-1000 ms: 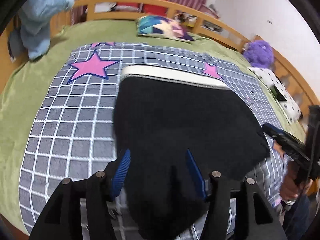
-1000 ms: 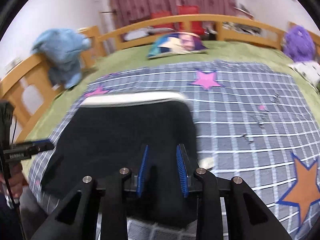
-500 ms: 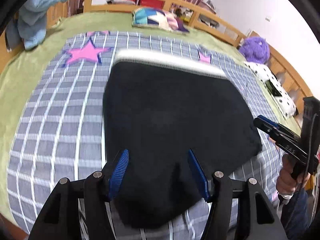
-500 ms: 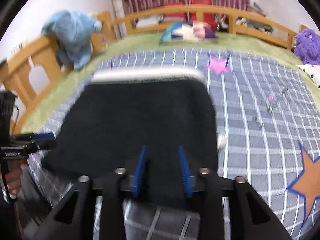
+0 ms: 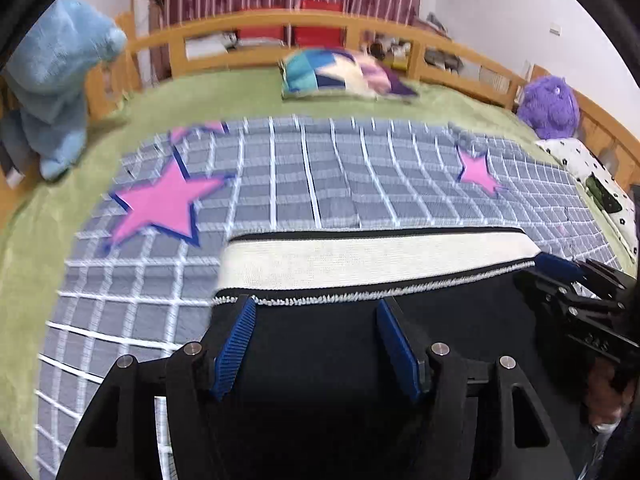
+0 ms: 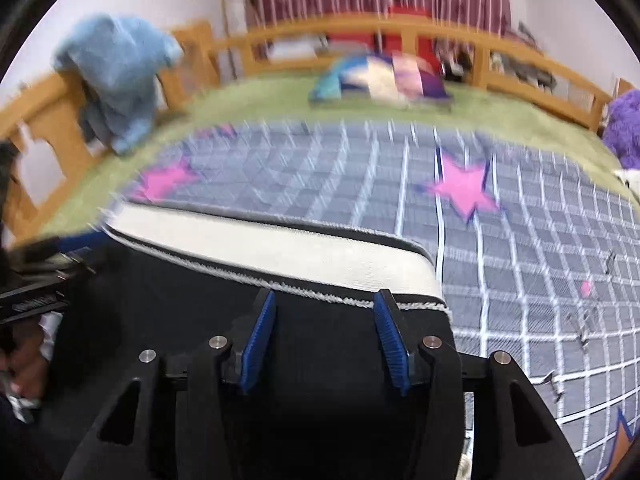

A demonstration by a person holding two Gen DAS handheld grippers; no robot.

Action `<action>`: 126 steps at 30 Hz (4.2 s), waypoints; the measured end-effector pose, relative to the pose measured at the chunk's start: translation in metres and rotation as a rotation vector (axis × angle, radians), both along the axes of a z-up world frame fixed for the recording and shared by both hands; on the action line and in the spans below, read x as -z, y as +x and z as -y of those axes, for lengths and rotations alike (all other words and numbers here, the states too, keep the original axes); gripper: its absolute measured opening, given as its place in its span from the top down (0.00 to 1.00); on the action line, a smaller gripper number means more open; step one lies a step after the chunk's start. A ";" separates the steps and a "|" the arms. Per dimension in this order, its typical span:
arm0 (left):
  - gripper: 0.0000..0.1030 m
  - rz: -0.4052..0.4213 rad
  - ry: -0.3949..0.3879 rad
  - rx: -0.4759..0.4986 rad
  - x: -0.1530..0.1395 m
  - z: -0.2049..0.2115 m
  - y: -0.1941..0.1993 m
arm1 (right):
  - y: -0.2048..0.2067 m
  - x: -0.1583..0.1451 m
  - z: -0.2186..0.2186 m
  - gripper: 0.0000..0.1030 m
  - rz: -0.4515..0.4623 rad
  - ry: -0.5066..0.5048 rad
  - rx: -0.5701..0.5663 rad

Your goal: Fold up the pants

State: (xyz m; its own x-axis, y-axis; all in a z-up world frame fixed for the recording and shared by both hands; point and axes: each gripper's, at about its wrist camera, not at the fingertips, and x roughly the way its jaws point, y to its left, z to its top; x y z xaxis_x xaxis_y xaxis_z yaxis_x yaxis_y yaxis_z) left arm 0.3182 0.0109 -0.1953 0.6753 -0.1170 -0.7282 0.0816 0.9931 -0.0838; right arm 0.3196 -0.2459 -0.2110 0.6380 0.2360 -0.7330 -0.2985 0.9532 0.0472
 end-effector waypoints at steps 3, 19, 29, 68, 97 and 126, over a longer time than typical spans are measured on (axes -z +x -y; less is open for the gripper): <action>0.41 0.005 -0.032 0.011 -0.001 -0.006 -0.003 | 0.004 -0.001 0.013 0.51 -0.003 0.074 0.004; 0.33 -0.097 -0.197 0.000 0.028 -0.038 -0.174 | -0.137 -0.003 0.052 0.48 -0.020 0.043 0.115; 0.34 -0.097 -0.175 -0.012 -0.020 -0.025 -0.228 | -0.220 -0.041 0.067 0.50 -0.020 0.145 0.184; 0.20 0.092 0.006 -0.048 -0.148 0.040 -0.334 | -0.347 -0.165 0.041 0.06 0.166 -0.005 0.307; 0.20 0.087 -0.014 -0.068 -0.148 0.038 -0.337 | -0.352 -0.166 0.038 0.06 0.168 -0.007 0.313; 0.20 0.084 -0.016 -0.070 -0.148 0.037 -0.338 | -0.352 -0.168 0.034 0.06 0.170 0.004 0.312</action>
State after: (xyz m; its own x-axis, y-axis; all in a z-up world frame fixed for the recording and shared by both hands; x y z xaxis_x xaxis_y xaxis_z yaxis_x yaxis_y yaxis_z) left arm -0.0194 -0.0260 -0.0469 0.7405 -0.0786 -0.6675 0.0195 0.9952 -0.0956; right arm -0.0321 -0.2795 -0.0433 0.7925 0.0131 -0.6098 0.0035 0.9997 0.0261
